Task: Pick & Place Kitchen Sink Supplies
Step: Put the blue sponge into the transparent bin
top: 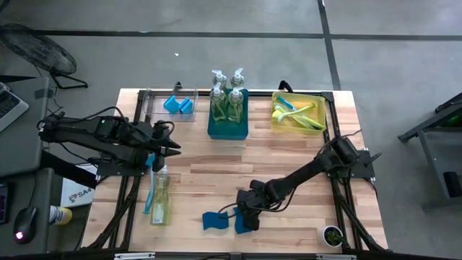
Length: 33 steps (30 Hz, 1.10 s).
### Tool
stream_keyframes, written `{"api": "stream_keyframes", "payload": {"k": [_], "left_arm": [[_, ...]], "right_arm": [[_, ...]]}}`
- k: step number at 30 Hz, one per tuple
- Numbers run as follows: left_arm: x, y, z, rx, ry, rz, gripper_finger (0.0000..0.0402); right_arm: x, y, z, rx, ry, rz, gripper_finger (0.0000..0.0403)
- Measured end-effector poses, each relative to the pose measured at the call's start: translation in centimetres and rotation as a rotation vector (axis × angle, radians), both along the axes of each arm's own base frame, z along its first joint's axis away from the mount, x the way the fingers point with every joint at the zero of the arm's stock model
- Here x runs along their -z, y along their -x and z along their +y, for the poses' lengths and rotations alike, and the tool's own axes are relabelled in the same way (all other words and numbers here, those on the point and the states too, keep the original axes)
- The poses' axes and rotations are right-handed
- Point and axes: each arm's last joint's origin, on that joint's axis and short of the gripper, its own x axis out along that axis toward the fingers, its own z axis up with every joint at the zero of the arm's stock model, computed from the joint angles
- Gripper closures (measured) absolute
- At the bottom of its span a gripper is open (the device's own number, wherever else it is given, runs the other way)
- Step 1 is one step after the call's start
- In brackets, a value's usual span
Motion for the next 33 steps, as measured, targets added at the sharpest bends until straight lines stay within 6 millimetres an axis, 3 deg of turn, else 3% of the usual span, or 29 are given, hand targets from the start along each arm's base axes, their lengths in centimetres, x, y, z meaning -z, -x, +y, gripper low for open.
{"api": "stream_keyframes", "payload": {"k": [5, 16, 26, 33], "left_arm": [[0.0, 0.0, 0.0, -0.009, 0.010, 0.000, 0.0302], [0.0, 0.0, 0.0, -0.010, 0.010, 0.000, 0.0302], [0.0, 0.0, 0.0, -0.011, 0.013, 0.000, 0.0302], [0.0, 0.0, 0.0, -0.023, 0.030, -0.001, 0.0302]], "right_arm": [[0.0, 0.0, 0.0, 0.021, 0.009, -0.004, 0.0235], [0.0, 0.0, -0.1, 0.043, -0.008, 0.008, 0.0391], [-0.1, -0.1, -0.1, 0.118, -0.034, 0.013, 0.0400], [-1.9, -1.0, -0.1, 0.107, 0.042, -0.024, 0.0402]]}}
